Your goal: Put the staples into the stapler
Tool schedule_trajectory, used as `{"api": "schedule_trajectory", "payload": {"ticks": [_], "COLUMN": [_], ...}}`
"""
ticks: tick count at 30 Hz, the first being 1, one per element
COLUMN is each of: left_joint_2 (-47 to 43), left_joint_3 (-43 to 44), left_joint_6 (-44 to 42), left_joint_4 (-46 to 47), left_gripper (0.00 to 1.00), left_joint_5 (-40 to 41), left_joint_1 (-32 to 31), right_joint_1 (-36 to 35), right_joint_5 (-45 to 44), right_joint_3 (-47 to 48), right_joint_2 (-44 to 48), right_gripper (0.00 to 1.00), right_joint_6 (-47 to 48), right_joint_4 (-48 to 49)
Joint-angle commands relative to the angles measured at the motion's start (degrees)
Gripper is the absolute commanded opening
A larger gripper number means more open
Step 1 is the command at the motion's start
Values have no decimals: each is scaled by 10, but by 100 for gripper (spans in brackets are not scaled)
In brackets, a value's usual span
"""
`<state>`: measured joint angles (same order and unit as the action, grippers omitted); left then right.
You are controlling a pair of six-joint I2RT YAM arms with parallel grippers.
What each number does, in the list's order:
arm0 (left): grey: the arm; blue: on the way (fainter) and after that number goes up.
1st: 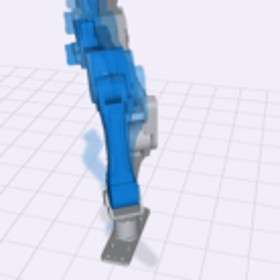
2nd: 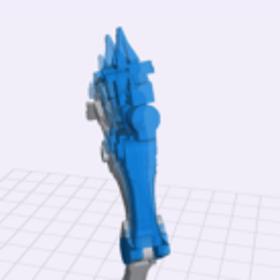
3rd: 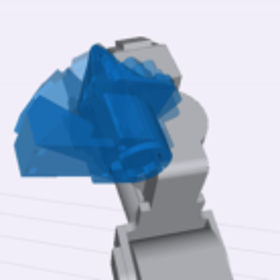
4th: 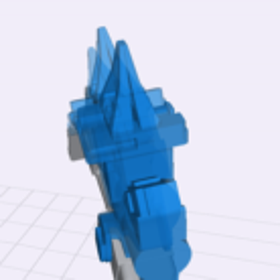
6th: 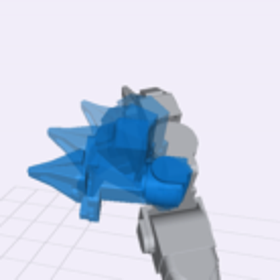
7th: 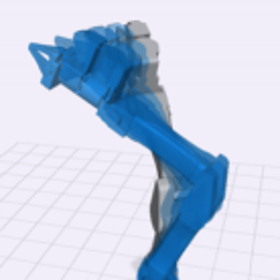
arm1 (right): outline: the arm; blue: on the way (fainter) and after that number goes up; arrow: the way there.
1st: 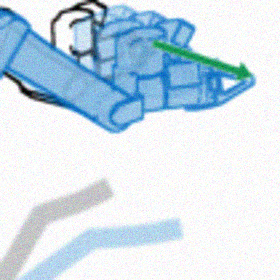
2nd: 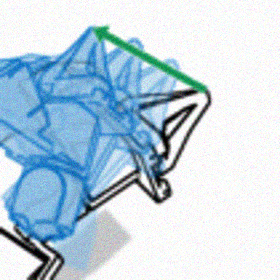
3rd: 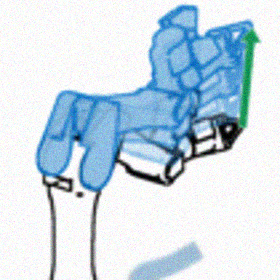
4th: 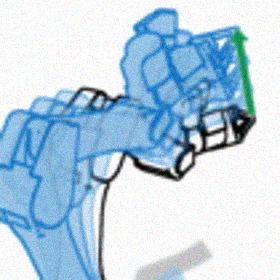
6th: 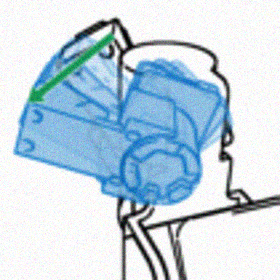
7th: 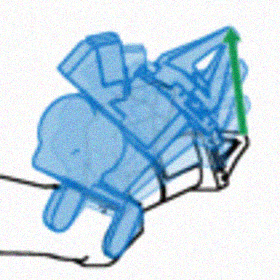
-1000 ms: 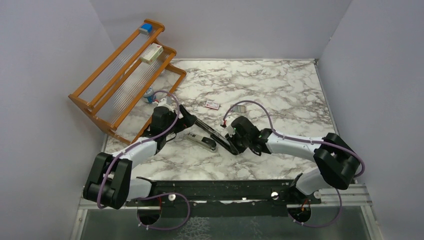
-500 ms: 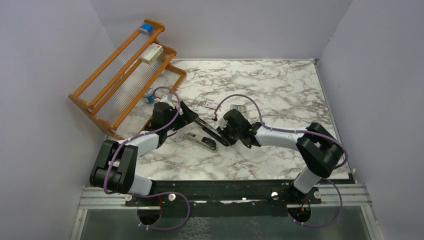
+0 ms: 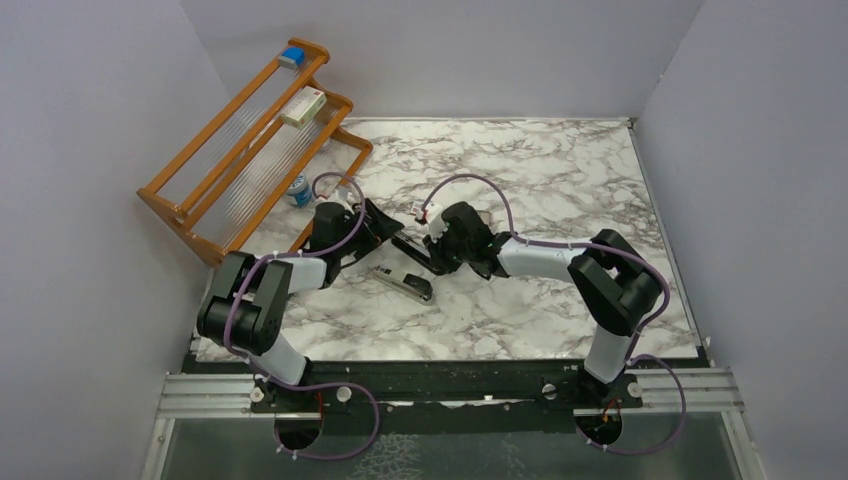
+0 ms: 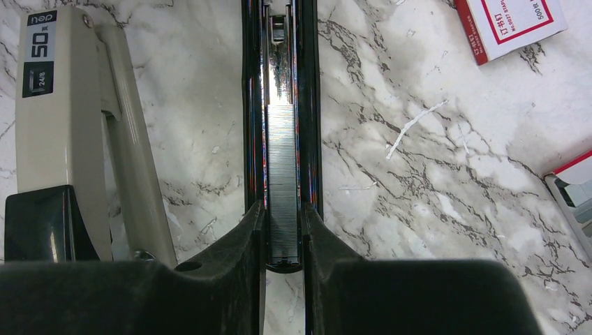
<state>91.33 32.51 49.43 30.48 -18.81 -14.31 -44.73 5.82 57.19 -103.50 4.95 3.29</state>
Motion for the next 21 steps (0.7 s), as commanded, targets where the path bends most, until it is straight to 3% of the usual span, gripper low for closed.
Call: {"api": "schedule_trajectory", "payload": {"ticks": [1, 14, 21], "left_joint_2": [13, 126, 166], "left_joint_3": [-11, -63, -82], "left_joint_6": [37, 196, 256], "left_joint_4": [56, 286, 358], "left_gripper": [97, 97, 97], "left_joint_5": [-12, 5, 41], "left_joint_1": [3, 3, 3], "right_joint_1": [4, 4, 4], "right_joint_5": [17, 32, 37], "right_joint_3": [1, -8, -12], "right_joint_2": [-15, -11, -10], "right_gripper": [1, 1, 1], "right_joint_6": [-6, -5, -4], "right_joint_4": [25, 31, 33]}}
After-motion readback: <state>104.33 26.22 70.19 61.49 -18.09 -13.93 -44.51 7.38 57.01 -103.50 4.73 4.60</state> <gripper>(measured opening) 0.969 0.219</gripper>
